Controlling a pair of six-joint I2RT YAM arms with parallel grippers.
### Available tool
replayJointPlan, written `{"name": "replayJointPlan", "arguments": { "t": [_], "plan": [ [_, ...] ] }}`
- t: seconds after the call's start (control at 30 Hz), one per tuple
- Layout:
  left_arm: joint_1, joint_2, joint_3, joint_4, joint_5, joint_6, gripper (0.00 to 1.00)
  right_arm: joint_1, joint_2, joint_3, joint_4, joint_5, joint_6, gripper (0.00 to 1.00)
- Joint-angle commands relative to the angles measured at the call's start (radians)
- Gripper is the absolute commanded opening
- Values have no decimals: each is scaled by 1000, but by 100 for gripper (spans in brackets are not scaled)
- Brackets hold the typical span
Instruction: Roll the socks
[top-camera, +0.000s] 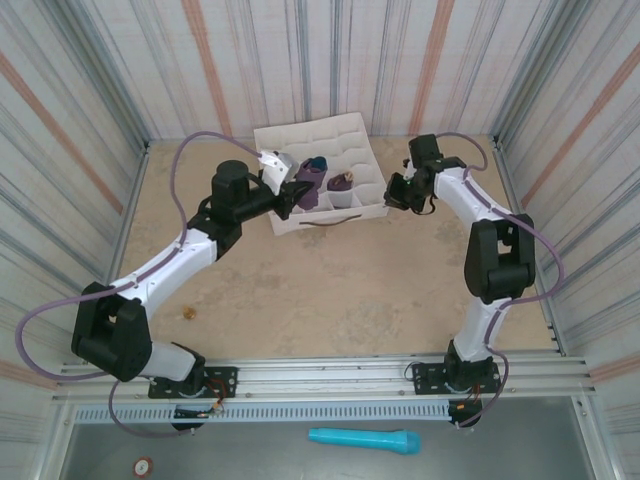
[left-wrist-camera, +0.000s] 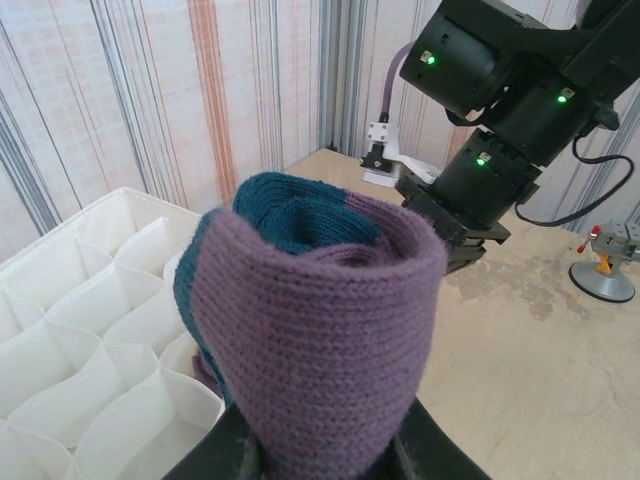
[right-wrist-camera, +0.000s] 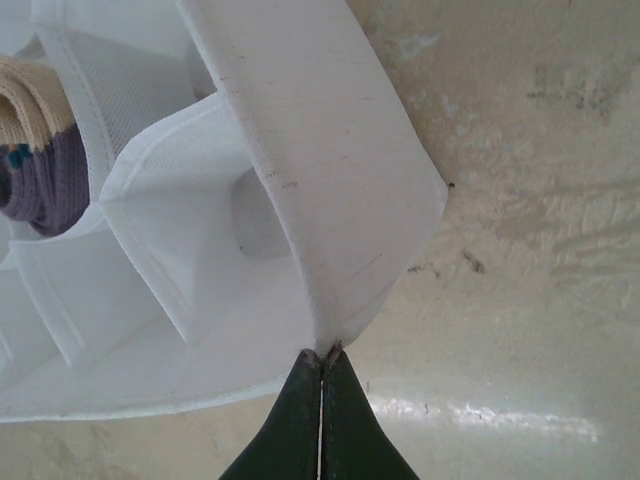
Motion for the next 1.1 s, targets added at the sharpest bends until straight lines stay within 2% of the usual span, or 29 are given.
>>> {"name": "replayJointPlan", "arguments": {
  "t": [0.0, 0.23, 0.43, 0.53, 0.7, 0.93, 1.07],
  "plan": [
    [-7, -28, 1, 15, -12, 18, 0, -6, -61, -52, -100, 15, -2, 0],
    [-8, 8, -14, 62, -11, 3, 0, -9, -161, -141, -118, 7, -27, 0],
    [-19, 90, -4, 129, -4, -9, 0, -47, -180, -210, -98, -19, -66, 0],
    [-21, 137, -4, 174, -11, -8, 0, -54, -195, -229, -73, -47, -66, 4],
    [-21, 208, 21, 220, -12, 18, 0, -57, -231, -242, -60, -100, -77, 16],
    [-6, 289, 17, 332, -6, 13, 0, -75, -315, -295, -30, -146, -67, 48],
    [2, 321, 10, 374, -1, 16, 0, -87, -372, -329, -19, -157, -38, 60]
  ]
}}
